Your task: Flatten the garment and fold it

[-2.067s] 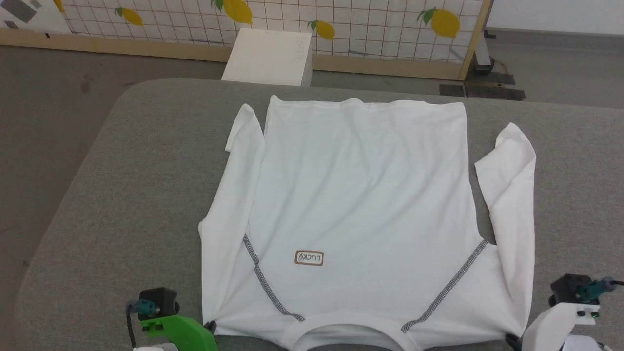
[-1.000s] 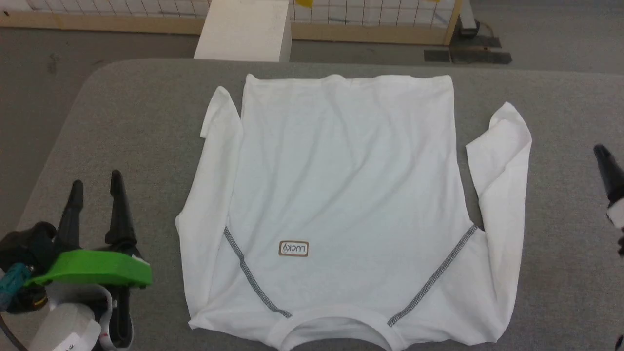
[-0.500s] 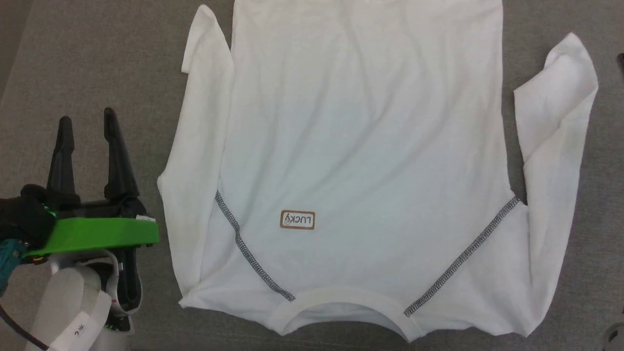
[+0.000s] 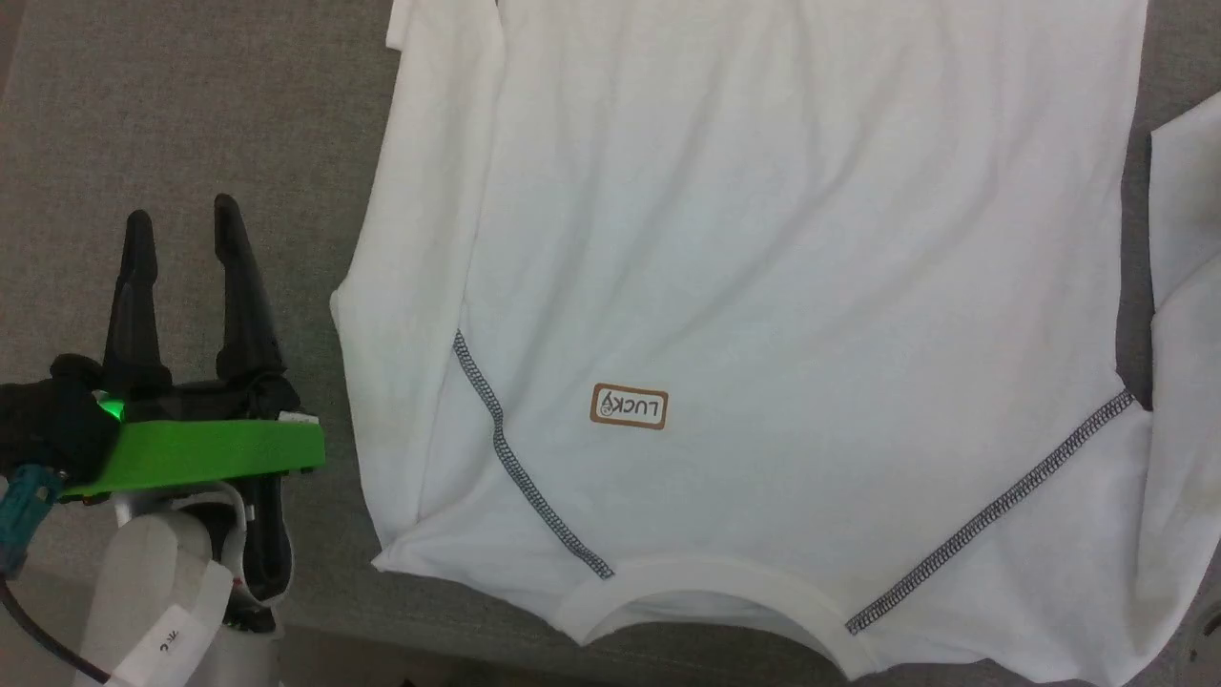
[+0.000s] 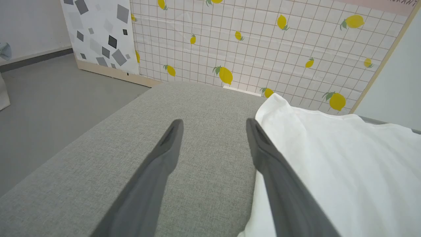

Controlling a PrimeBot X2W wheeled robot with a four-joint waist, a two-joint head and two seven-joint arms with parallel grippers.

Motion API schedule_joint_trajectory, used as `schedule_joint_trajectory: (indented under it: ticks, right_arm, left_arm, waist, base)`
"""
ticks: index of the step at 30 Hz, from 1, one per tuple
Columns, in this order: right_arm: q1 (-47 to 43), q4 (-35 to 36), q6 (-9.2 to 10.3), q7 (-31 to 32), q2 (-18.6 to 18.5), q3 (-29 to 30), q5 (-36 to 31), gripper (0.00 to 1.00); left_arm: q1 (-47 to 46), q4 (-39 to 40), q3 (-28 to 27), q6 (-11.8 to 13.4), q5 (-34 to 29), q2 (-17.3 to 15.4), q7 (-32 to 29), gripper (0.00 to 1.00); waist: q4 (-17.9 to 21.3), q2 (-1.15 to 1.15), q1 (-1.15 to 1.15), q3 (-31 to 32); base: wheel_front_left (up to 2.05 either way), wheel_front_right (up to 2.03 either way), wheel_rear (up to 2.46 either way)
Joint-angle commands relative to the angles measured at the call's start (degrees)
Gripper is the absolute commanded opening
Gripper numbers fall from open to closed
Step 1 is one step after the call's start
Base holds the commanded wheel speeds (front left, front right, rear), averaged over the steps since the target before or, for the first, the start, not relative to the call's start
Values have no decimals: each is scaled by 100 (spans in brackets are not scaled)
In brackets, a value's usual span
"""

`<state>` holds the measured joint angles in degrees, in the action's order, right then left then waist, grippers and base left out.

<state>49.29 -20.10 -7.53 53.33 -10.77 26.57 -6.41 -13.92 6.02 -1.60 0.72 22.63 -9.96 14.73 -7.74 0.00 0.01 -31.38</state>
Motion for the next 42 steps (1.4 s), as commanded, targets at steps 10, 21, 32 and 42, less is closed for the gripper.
schedule_joint_trajectory:
  ticks: [10,21,32,42]
  right_arm:
    - [-673,432,4,-719,-59,140,901,0]
    - [-2350,1589,4,-923,-679,-66,2070,0]
    - [-2839,3033,4,-427,-415,-1434,2882,0]
    - [-2986,2817,4,-335,208,-3276,3132,0]
  left_arm:
    - [147,-344,-175,-250,-205,256,27,100]
    - [844,-467,-385,-231,-253,307,21,100]
    - [1274,-213,-422,-103,-201,318,-93,100]
    - [1292,-144,-360,-64,-168,306,-188,100]
  waist:
    - [106,0,-1,1151]
    - [405,0,-1,2448]
    - [458,0,-1,2830]
    - [303,0,-1,2793]
  base:
    - [0,0,0]
    - [0,0,0]
    - [0,0,0]
    - [0,0,0]
